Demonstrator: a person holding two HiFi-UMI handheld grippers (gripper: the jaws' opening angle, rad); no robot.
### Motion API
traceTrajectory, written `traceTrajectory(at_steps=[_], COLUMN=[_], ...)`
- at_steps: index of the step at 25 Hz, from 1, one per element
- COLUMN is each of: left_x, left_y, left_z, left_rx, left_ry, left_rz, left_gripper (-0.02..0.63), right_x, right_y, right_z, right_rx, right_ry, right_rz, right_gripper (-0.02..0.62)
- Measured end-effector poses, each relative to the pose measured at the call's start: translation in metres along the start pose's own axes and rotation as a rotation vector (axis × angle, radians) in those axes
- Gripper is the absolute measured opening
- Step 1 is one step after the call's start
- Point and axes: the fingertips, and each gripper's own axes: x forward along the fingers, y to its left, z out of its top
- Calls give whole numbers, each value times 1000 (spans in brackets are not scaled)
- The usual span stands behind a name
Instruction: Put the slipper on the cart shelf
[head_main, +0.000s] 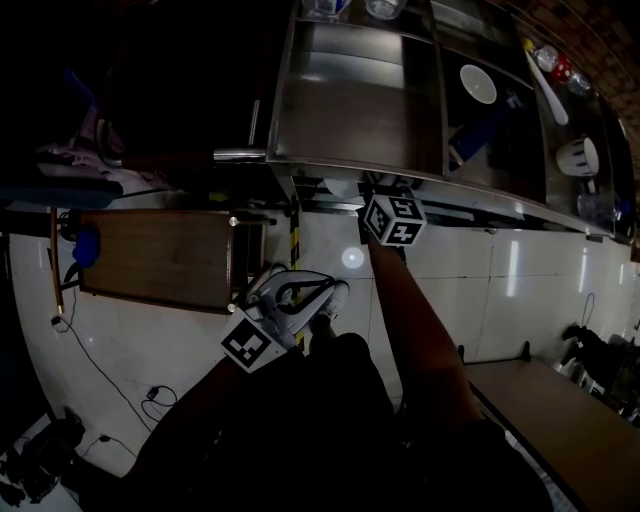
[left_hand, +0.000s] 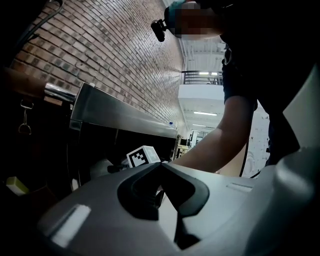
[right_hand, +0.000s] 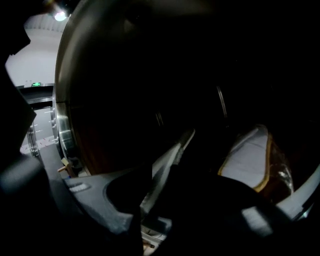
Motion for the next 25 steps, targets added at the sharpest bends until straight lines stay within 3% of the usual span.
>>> traceTrajectory(at_steps=[5, 9, 12, 17, 25], left_x=[-1, -3, -5, -7, -14], left_y=[-4, -4, -2, 4, -10], left_z=[-3, -4, -3, -3, 19], left_rx=[-7, -45, -41, -53, -19], left_ry=[6, 7, 5, 7, -7], left_rz=[-2, 17, 27, 60, 70], left_gripper=[3, 3, 3, 3, 3], right_x=[4, 5, 1, -7, -81], right_y=[-9, -8, -13, 1, 27], right_z=[2, 1, 7, 28, 37], right_rx=[-80, -221, -262, -250, -266], right_ry=[0, 23, -3, -75, -60], right_rz=[-38, -65, -96, -13, 55], right_gripper=[130, 246, 265, 265, 265])
